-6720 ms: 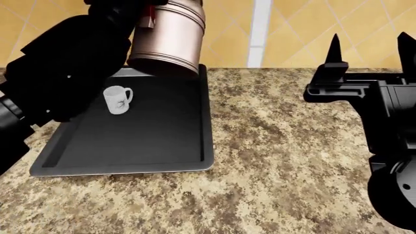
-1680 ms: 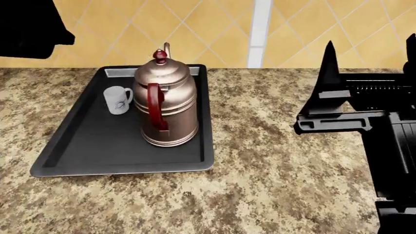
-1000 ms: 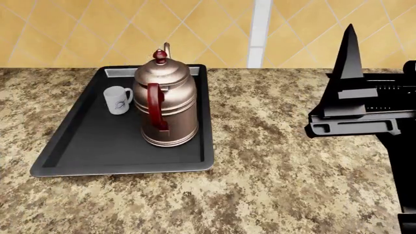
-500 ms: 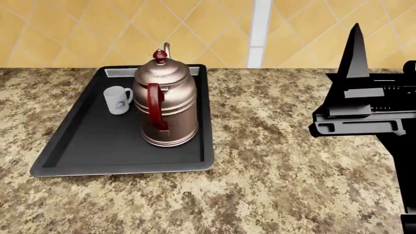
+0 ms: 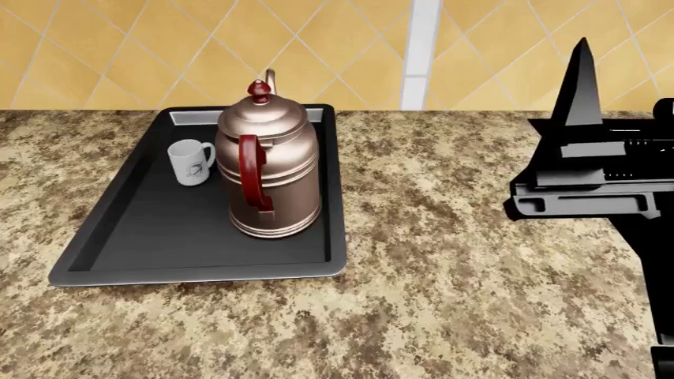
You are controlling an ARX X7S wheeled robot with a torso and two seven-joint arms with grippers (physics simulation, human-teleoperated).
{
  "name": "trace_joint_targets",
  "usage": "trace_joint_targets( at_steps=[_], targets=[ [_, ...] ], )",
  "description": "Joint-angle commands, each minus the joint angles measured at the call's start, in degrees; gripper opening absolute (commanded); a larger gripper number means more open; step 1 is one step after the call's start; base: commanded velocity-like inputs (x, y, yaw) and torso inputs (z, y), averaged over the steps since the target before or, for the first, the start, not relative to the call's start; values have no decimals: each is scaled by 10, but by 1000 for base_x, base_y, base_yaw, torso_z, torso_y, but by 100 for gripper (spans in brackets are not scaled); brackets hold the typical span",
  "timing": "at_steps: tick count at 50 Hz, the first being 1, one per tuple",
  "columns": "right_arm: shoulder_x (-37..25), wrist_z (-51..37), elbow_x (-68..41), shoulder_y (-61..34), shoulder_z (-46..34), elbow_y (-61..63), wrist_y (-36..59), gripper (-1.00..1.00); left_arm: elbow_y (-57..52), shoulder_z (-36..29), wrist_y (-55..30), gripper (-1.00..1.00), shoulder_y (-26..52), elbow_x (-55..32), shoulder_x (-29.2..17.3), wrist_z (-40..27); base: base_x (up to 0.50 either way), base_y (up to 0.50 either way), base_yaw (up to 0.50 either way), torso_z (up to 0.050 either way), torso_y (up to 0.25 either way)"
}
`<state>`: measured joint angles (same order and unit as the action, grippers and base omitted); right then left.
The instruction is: Pick the kettle from the counter and place it on the tray. Then pick the mug from the cabinet and place it on the tray. Then close the cabinet doors.
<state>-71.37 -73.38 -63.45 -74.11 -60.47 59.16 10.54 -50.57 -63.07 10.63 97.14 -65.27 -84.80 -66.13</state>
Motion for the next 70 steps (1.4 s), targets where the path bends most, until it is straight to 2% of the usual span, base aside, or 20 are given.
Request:
trace_joint_targets(
  at_steps=[1,6,11,19,27,37,49,55,62,67,70],
  targets=[
    [1,-2,-2,-7,-5,0,3,100,-3,17,-4,100,12,-22,-44,-12,0,0,0,0,0],
    [2,-2,-2,-8,-7,-1,3,100,5,34,-31,100,27,-36,-40,-7,0,0,0,0,0],
    [4,-3,-3,-11,-8,-1,4,100,28,73,-100,100,76,-75,-3,13,0,0,0,0,0],
    [8,-4,-5,-16,-11,0,6,100,121,120,-257,100,204,-125,117,59,0,0,0,0,0],
    [6,-2,-5,-17,-16,1,-2,100,272,113,-340,100,296,-90,248,124,0,0,0,0,0],
    [-2,3,-8,-19,-18,2,-8,100,446,118,-359,100,356,-88,403,197,0,0,0,0,0],
    [-24,5,-2,-16,-25,4,-31,100,613,157,-375,100,370,-127,543,264,0,0,0,0,0],
    [-33,6,13,-14,-39,7,-48,100,641,174,-375,100,372,-101,580,310,0,0,0,0,0],
    [-54,3,26,-63,-104,8,-79,100,715,200,-346,100,373,-60,626,329,0,0,0,0,0],
    [-64,-2,35,-94,-151,8,-97,100,772,257,-340,100,375,-86,672,400,0,0,0,3,0],
    [-68,-4,39,-112,-176,8,-105,100,805,309,-369,100,378,-69,705,448,0,0,0,0,0]
  ],
)
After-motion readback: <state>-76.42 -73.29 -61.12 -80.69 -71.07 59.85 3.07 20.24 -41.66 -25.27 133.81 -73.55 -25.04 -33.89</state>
